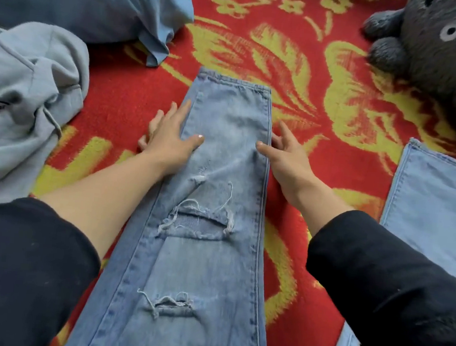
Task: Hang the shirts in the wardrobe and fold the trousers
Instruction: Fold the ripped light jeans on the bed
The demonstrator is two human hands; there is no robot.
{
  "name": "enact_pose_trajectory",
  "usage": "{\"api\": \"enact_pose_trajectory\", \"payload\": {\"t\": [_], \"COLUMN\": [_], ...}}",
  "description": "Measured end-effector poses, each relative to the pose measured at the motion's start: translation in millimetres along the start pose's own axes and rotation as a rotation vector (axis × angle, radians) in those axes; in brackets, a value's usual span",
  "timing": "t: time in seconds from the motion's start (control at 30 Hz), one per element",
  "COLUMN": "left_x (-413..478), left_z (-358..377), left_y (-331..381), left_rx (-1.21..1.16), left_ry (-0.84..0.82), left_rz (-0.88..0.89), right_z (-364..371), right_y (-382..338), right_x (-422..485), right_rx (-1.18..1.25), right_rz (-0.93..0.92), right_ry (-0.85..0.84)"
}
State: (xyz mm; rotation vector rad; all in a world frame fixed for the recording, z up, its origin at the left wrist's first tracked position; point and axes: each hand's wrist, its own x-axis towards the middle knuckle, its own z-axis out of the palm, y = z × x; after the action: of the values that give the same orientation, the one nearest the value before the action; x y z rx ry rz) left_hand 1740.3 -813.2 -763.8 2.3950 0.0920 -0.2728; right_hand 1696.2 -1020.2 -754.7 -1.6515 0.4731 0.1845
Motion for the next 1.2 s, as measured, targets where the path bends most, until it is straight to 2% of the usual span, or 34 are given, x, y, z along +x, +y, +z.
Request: {"api": "enact_pose_trajectory", "payload": {"t": [0.13, 0.2, 0.3, 0.47, 0.57, 0.63, 0.73, 0.97, 1.2], "left_x": [-7.4, -22.8, -72.0, -156.7, -202.2, -238.5, -302.6, -439.1, -577.6], "left_z": [-7.1, -7.7, 4.3, 6.1, 4.7, 8.2, 21.2, 49.2, 118.7], "left_y": [-7.0, -13.8, -31.2, -58.3, -60.5, -53.1, -38.1, -36.5, -22.0], "left_rx": [-0.061, 0.042, 0.232, 0.274, 0.455, 0.525, 0.483, 0.464, 0.381], "left_ry": [-0.047, -0.086, -0.030, -0.055, -0.100, -0.117, -0.199, -0.338, -0.271], "left_rz": [0.103, 0.113, 0.178, 0.131, 0.069, 0.023, 0.011, 0.068, 0.031], "right_z": [1.6, 5.1, 10.5, 4.7, -8.6, -16.4, -32.4, -96.3, -157.5], "right_y": [-1.9, 0.0, 8.0, 35.4, 54.7, 65.6, 80.3, 111.8, 158.9], "right_x": [-7.2, -18.4, -41.5, -99.6, -150.2, -190.1, -246.5, -348.5, -439.2], "right_rx": [-0.108, -0.189, -0.430, -0.743, -1.054, -1.157, -1.146, -1.111, -1.017], "right_rz": [-0.063, -0.083, -0.123, -0.160, -0.293, -0.396, -0.413, -0.210, 0.007], "right_ry": [-0.021, -0.037, -0.052, -0.060, -0.136, -0.176, -0.140, 0.084, 0.190]}}
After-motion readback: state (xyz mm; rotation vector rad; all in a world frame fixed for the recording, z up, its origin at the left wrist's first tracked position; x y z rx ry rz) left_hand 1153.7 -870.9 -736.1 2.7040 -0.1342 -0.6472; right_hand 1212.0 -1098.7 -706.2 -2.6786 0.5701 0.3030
